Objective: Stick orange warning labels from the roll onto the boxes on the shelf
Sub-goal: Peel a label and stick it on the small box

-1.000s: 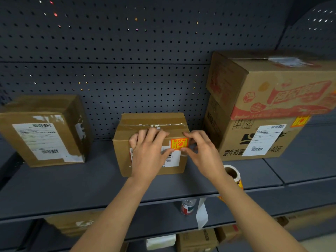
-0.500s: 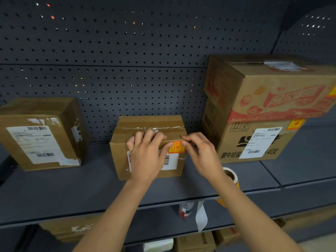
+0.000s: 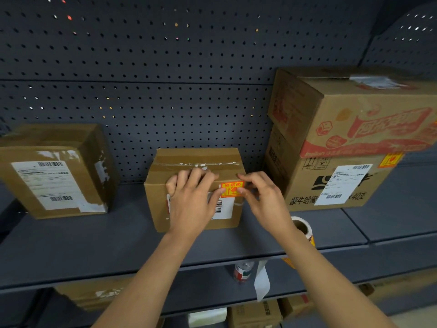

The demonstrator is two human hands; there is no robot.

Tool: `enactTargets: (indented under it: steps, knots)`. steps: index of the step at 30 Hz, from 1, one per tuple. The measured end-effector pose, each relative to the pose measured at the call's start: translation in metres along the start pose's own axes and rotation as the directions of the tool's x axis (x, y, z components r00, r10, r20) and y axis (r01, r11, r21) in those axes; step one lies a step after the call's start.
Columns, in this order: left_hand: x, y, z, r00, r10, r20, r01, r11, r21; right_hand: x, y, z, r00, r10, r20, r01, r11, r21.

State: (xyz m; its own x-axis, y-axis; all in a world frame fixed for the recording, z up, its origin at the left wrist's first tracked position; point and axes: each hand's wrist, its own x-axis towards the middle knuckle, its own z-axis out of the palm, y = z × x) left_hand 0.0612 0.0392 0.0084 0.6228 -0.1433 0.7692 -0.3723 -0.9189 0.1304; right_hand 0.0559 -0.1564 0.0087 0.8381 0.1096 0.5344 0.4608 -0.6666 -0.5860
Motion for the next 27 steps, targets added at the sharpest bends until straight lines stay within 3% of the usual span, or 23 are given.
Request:
enactTargets:
  steps: [5, 9, 12, 14, 17, 20, 22, 25, 27]
  knots:
    - [0.002, 0.002, -0.005, 0.998, -0.013, 0.065, 0.013, 1.000, -0.008, 0.000, -0.003, 0.000, 1.000, 0.025, 0.005, -0.025, 1.000, 0.014]
    - [0.004, -0.006, -0.019, 0.977, 0.006, 0.215, 0.018, 0.994, -0.110, 0.001, -0.009, -0.004, 0.995, 0.092, 0.045, -0.098, 0.984, 0.151]
    - [0.007, -0.013, -0.038, 0.985, 0.032, 0.169, 0.004, 0.978, -0.210, 0.000, -0.014, -0.004, 0.983, 0.182, 0.036, -0.185, 0.945, 0.271]
    - [0.011, -0.022, -0.051, 0.997, -0.023, 0.077, 0.041, 0.971, -0.237, 0.002, -0.021, -0.004, 0.959, 0.280, 0.036, -0.274, 0.894, 0.354]
    - [0.010, -0.042, -0.064, 0.962, -0.269, 0.039, 0.266, 0.901, -0.342, 0.010, -0.032, -0.004, 0.894, 0.436, 0.100, -0.431, 0.781, 0.452]
    - [-0.002, -0.059, -0.067, 0.830, -0.548, 0.105, 0.531, 0.718, -0.450, 0.015, -0.036, 0.000, 0.844, 0.515, 0.149, -0.515, 0.703, 0.491]
    - [-0.005, -0.064, -0.063, 0.669, -0.688, 0.282, 0.709, 0.475, -0.521, 0.017, -0.035, 0.006, 0.807, 0.562, 0.182, -0.568, 0.654, 0.500]
    - [-0.008, -0.067, -0.054, 0.464, -0.692, 0.552, 0.839, 0.144, -0.524, 0.016, -0.032, 0.016, 0.754, 0.612, 0.239, -0.627, 0.562, 0.540]
    - [-0.010, -0.066, -0.049, 0.414, -0.638, 0.649, 0.850, 0.017, -0.526, 0.014, -0.034, 0.020, 0.756, 0.597, 0.268, -0.629, 0.551, 0.548]
